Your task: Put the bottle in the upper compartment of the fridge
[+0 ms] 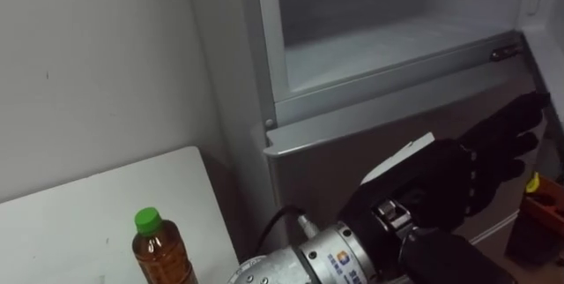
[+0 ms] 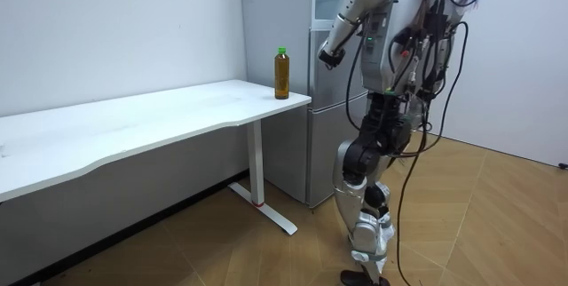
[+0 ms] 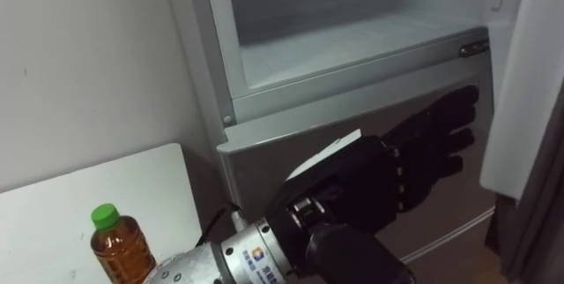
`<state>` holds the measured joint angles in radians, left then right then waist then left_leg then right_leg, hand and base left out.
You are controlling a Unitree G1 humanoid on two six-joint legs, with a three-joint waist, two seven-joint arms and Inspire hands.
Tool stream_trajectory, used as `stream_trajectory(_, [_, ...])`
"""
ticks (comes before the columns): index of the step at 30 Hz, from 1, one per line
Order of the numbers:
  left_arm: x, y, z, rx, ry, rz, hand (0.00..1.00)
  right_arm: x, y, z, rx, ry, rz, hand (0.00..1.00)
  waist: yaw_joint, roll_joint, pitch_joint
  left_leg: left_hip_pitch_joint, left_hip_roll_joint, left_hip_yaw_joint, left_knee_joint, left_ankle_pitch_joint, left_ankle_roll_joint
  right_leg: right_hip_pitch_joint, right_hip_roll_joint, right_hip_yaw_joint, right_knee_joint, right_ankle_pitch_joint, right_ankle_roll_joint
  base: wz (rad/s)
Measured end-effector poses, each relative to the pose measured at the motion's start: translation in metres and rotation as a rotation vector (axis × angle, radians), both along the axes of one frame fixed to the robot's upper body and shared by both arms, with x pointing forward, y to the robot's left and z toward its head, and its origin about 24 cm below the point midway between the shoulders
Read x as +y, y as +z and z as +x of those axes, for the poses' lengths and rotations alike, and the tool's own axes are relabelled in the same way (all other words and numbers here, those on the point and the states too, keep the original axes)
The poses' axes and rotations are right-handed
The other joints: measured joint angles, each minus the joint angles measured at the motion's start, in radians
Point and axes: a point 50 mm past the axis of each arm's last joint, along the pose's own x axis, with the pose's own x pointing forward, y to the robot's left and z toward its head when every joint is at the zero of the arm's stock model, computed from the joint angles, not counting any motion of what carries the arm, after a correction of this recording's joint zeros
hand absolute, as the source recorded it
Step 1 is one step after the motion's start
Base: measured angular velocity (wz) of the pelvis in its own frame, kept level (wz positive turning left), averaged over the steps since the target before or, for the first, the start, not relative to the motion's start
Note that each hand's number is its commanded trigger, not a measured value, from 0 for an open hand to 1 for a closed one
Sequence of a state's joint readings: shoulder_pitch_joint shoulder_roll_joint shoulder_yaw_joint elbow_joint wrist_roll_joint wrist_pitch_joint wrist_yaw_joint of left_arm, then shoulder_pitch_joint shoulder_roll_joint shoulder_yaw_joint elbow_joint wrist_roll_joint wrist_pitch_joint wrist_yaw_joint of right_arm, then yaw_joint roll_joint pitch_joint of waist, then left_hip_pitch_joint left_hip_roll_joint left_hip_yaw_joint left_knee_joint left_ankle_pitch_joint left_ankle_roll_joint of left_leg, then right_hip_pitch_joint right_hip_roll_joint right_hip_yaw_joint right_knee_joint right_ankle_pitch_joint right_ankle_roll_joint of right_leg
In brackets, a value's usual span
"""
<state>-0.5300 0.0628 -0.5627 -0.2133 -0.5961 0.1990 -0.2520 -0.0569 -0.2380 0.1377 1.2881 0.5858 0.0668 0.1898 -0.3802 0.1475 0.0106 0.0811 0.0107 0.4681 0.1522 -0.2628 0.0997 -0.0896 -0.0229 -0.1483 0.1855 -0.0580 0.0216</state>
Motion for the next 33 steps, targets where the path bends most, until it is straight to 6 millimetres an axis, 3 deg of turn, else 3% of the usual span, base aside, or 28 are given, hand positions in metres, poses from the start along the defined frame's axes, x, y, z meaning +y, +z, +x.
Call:
stream_trajectory(25, [-0.003, 0.011, 0.002, -0.041, -0.015, 0.02, 0.0, -0.009, -0.001, -0.014, 0.055, -0.057, 0.0, 0.0, -0.011, -0.007, 0.0039, 0.018, 0.005, 0.063, -0.001, -0.006, -0.011, -0.02, 0.028, 0.066, 0.001, -0.001, -0.004, -0.09])
stream_trajectory(33, [-0.004, 0.011, 0.002, -0.039, -0.018, 0.016, 0.0, -0.01, -0.002, -0.019, 0.078, -0.063, -0.003, 0.0, -0.036, -0.008, 0.0039, 0.02, 0.011, 0.082, -0.001, -0.012, -0.02, -0.026, 0.04, 0.079, 0.002, -0.002, -0.008, -0.09])
